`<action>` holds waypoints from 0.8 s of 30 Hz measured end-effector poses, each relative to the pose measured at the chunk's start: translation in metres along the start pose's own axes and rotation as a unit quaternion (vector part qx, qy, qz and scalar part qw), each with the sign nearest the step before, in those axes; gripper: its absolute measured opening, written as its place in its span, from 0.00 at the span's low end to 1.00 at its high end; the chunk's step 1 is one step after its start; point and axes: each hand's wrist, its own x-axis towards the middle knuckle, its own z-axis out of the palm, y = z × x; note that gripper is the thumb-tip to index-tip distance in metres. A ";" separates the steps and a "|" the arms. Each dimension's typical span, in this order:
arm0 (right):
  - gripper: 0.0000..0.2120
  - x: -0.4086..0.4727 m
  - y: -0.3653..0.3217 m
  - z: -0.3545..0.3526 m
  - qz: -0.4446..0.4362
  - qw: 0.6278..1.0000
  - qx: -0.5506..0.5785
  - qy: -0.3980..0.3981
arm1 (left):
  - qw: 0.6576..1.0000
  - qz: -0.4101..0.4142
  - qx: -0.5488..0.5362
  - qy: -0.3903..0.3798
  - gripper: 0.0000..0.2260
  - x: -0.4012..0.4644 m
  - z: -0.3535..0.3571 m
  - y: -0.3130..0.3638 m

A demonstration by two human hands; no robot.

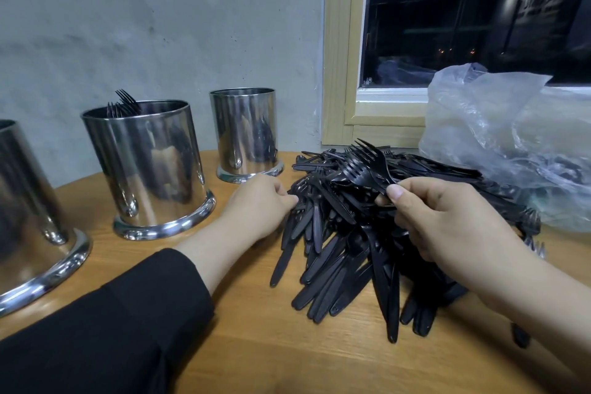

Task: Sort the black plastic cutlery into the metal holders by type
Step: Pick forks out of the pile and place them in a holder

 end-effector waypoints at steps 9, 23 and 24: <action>0.13 0.001 0.002 0.001 -0.001 1.000 -0.001 -0.004 | 0.991 0.000 -0.108 0.084 0.12 0.000 -0.009 0.003; 0.16 0.002 0.005 0.004 0.017 0.999 0.026 -0.032 | 0.985 0.056 -0.142 0.076 0.15 -0.012 -0.008 0.018; 0.17 0.002 0.004 0.005 0.017 0.999 0.028 -0.034 | 0.985 0.056 -0.149 0.062 0.15 -0.013 -0.006 0.019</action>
